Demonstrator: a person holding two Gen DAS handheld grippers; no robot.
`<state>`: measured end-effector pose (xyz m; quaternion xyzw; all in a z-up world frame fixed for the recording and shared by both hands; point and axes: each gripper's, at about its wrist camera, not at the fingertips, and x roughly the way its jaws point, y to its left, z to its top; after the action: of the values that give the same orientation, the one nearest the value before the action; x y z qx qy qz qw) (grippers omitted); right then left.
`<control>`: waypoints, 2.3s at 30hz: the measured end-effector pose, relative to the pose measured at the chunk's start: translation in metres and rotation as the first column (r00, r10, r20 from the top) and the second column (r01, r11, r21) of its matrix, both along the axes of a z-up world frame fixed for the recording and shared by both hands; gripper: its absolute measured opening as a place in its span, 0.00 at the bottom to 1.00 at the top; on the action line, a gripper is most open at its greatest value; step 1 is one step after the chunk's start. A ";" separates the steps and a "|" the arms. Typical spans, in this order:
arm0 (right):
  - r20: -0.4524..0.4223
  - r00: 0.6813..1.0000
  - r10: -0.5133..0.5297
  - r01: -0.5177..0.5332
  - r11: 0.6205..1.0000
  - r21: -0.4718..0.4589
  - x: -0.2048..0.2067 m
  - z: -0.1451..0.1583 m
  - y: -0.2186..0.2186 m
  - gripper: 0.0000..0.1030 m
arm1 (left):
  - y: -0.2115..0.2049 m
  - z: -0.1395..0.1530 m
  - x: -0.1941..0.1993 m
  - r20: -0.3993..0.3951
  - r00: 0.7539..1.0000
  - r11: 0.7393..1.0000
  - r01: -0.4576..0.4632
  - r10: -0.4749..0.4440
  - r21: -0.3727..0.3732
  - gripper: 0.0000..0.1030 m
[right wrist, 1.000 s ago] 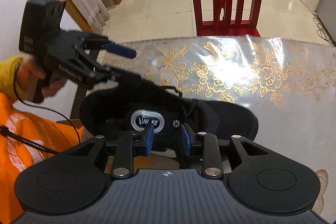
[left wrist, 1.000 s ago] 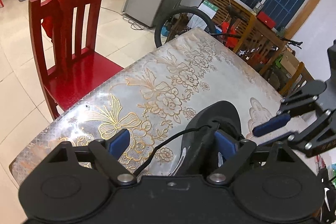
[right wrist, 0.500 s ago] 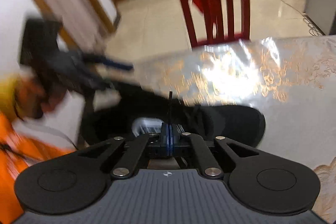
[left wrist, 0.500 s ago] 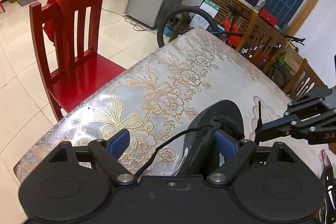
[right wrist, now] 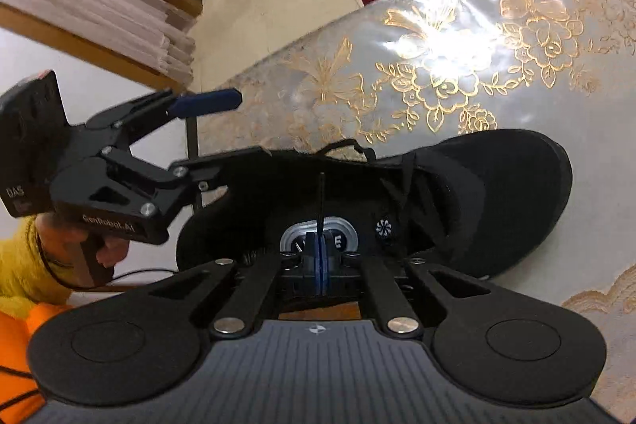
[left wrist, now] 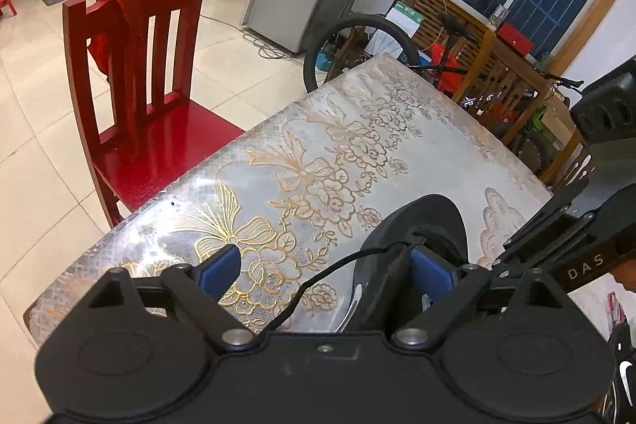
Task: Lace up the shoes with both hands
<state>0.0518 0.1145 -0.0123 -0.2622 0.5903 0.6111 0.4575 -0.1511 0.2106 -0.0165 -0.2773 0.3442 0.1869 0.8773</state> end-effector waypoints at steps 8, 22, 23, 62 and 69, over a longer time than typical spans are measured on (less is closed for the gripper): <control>-0.030 0.999 -0.010 0.010 1.000 -0.026 0.006 -0.006 0.004 0.02 | 0.000 0.000 0.000 -0.004 1.000 1.000 0.005 -0.005 0.000 0.90; -0.038 0.999 0.014 -0.016 0.999 -0.052 0.011 -0.007 0.016 0.02 | -0.001 -0.001 0.000 0.001 1.000 1.000 0.003 -0.003 -0.008 0.91; -0.034 0.999 0.018 -0.020 0.999 -0.048 0.010 -0.006 0.017 0.02 | -0.001 -0.002 0.000 0.001 1.000 1.000 0.002 -0.002 -0.008 0.91; 0.045 0.998 0.051 -0.053 0.998 0.039 0.002 -0.004 0.009 0.03 | -0.002 -0.001 0.001 -0.006 1.000 1.000 0.017 -0.017 0.000 0.91; 0.050 0.997 0.063 -0.066 0.997 0.046 0.001 -0.004 0.006 0.03 | -0.002 -0.002 0.001 -0.005 1.000 1.000 0.015 -0.015 -0.004 0.92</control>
<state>0.0528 0.1207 -0.0167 -0.2850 0.5558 0.6328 0.4576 -0.1505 0.2089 -0.0183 -0.2758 0.3489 0.1805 0.8773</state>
